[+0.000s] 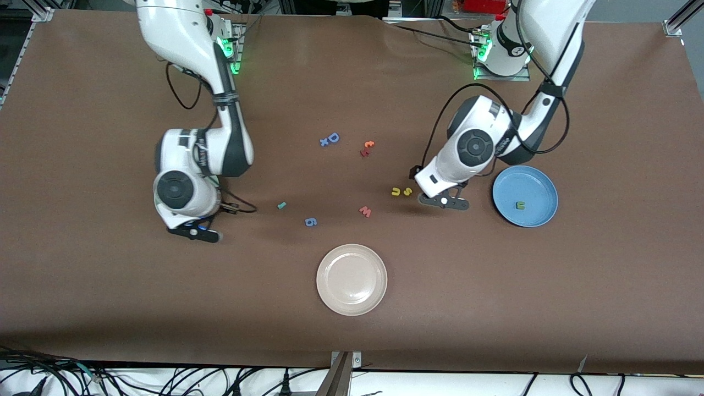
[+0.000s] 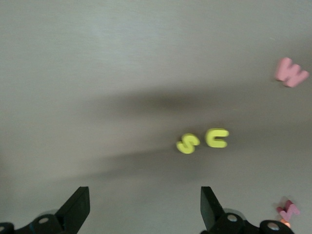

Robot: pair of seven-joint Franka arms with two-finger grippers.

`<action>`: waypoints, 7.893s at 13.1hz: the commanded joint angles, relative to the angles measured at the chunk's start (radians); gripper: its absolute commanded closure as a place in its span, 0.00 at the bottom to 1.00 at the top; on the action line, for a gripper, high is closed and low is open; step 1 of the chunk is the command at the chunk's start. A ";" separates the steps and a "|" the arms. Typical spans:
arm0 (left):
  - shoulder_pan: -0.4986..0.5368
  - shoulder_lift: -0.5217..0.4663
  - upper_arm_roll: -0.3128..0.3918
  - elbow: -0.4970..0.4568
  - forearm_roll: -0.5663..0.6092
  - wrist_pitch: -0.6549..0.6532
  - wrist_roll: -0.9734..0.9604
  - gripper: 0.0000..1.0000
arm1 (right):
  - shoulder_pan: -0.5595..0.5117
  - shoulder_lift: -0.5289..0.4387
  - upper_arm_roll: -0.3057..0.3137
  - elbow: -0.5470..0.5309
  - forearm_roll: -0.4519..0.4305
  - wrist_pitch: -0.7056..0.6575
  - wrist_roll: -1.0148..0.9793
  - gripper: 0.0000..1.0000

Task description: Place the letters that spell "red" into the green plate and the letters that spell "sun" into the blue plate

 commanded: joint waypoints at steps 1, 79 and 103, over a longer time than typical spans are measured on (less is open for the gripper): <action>-0.036 0.019 0.012 0.005 0.043 0.051 0.157 0.00 | -0.006 -0.069 -0.051 -0.137 0.022 0.033 -0.178 0.83; 0.143 -0.085 0.026 -0.132 0.233 0.101 0.357 0.85 | 0.043 0.054 -0.276 0.226 0.208 -0.373 -0.224 0.00; 0.300 -0.081 0.106 -0.118 0.012 -0.033 0.683 0.01 | -0.855 -0.657 0.692 0.069 -0.341 -0.454 -0.195 0.00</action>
